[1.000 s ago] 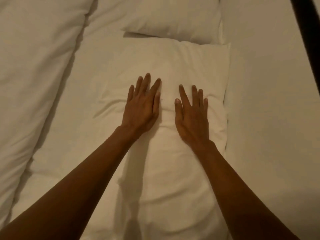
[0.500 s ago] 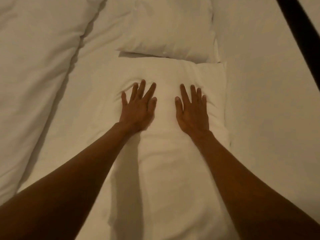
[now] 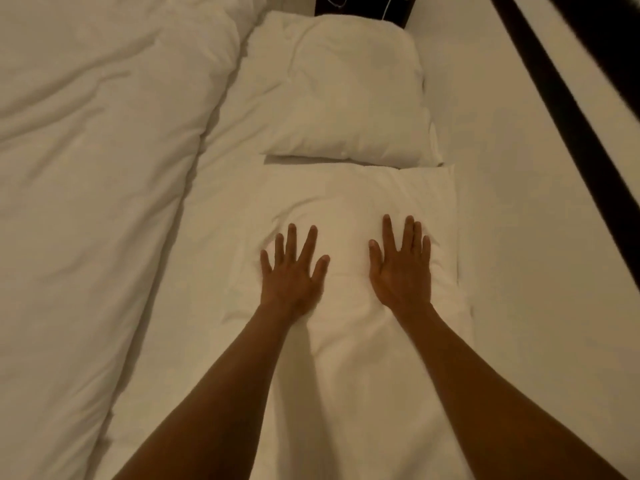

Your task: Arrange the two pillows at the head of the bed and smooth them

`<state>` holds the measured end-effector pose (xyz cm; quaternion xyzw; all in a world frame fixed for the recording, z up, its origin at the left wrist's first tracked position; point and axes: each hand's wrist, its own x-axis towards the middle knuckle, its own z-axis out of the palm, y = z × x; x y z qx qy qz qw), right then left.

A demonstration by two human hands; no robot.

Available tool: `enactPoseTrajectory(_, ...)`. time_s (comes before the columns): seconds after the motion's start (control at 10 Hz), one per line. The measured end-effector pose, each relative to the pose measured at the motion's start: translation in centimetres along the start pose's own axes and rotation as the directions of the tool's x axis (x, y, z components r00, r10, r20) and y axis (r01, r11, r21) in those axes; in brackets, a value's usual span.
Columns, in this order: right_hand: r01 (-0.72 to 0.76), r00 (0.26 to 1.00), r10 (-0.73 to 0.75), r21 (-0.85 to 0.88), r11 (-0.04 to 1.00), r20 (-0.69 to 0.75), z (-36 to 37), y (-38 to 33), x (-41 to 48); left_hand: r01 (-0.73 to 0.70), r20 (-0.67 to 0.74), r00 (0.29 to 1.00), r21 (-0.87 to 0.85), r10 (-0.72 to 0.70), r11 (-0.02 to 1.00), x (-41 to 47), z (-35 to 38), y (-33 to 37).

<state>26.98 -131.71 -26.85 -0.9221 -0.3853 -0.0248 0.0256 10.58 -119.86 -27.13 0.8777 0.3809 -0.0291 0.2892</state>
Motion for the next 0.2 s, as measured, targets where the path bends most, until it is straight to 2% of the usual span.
enactPoseTrajectory(0.1,-0.023,1.0,0.023,-0.052,0.998,0.004,-2.9,0.7,-1.2,-0.027,0.155,0.988,0.061,0.017,0.998,-1.7,-4.7,-1.3)
enactPoseTrajectory(0.2,-0.044,0.998,0.042,-0.042,0.998,-0.037,-7.7,0.6,-3.4,-0.037,0.09,0.995,0.047,0.033,0.998,-4.8,-10.4,-2.2)
